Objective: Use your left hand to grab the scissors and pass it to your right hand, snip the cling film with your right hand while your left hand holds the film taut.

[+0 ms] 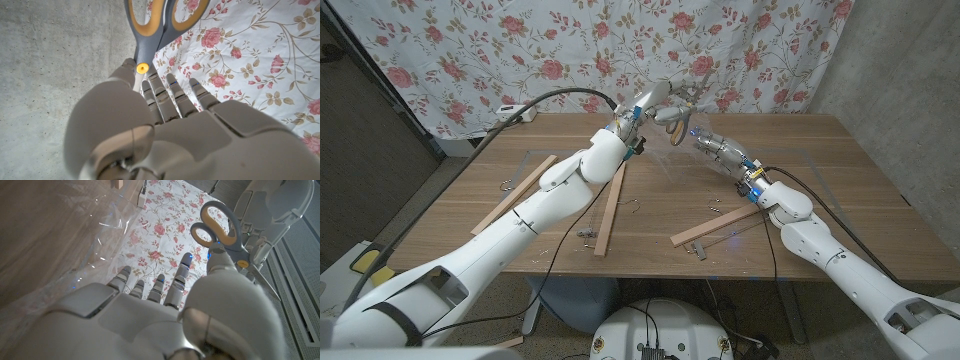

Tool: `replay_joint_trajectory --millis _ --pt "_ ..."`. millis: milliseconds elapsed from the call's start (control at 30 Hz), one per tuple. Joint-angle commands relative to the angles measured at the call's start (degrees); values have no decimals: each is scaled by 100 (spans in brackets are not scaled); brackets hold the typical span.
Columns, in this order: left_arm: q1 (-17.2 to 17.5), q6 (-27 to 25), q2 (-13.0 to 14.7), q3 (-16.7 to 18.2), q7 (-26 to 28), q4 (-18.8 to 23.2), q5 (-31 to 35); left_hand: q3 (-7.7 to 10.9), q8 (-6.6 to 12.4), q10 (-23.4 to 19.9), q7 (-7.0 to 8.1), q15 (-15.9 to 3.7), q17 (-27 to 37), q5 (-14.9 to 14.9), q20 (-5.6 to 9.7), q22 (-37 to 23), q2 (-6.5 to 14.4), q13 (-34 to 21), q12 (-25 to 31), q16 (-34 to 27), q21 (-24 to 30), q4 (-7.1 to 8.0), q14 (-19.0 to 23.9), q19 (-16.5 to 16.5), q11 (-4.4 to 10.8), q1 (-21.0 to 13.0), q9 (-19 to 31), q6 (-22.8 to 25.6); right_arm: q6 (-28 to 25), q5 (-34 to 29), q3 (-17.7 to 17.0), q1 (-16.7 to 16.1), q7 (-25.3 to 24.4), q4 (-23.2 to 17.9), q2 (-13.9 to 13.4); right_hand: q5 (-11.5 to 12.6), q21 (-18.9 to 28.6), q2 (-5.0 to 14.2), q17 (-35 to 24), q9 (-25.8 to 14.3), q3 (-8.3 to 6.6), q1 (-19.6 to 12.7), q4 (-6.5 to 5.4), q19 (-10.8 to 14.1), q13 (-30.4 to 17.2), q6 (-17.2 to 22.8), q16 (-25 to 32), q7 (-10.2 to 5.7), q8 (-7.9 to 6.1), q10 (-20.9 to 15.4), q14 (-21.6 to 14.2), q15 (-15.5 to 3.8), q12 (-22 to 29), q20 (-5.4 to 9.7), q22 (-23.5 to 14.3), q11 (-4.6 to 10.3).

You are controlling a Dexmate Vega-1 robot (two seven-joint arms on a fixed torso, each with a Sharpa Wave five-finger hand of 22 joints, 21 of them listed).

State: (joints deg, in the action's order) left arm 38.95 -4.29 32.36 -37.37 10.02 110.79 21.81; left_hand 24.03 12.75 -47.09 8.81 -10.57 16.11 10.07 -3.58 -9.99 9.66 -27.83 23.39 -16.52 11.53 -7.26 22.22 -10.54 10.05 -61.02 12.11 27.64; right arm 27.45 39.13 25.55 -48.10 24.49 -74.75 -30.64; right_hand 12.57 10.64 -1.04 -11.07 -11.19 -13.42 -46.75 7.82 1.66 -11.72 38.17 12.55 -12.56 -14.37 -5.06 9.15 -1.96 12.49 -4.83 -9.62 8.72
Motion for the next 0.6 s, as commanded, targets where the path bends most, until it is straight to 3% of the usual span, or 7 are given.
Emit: replay_joint_trajectory --millis 33,500,600 --pt "-28 75 -102 -69 49 -111 18 45 3 -292 5 -109 26 40 -52 -23 59 -89 33 -37 0 -17 3 -13 277 -34 15 64 17 156 8 -37 199 -13 74 38 -12 19 -33 -6 43 -88 3 -82 -12 -163 -5 1 105 105 65 -334 -54 18 -8 35" --pt "-11 125 -208 -101 84 -173 -76 55 -3 -293 8 -93 25 42 -54 -22 55 -101 24 -31 1 -13 -1 -14 278 -28 16 61 59 212 53 79 378 137 215 41 -8 81 -36 -12 84 -160 -16 -124 -12 -243 -13 -9 214 182 96 -322 -86 -20 -6 55" --pt "-13 140 -221 -104 71 -185 -116 56 -4 -293 8 -90 26 42 -57 -22 55 -104 21 -31 0 -11 -1 -12 278 -25 17 61 48 247 51 92 401 177 249 43 -3 108 -36 -16 88 -191 -18 -123 -12 -247 -12 -12 229 177 95 -365 -82 38 -6 88"
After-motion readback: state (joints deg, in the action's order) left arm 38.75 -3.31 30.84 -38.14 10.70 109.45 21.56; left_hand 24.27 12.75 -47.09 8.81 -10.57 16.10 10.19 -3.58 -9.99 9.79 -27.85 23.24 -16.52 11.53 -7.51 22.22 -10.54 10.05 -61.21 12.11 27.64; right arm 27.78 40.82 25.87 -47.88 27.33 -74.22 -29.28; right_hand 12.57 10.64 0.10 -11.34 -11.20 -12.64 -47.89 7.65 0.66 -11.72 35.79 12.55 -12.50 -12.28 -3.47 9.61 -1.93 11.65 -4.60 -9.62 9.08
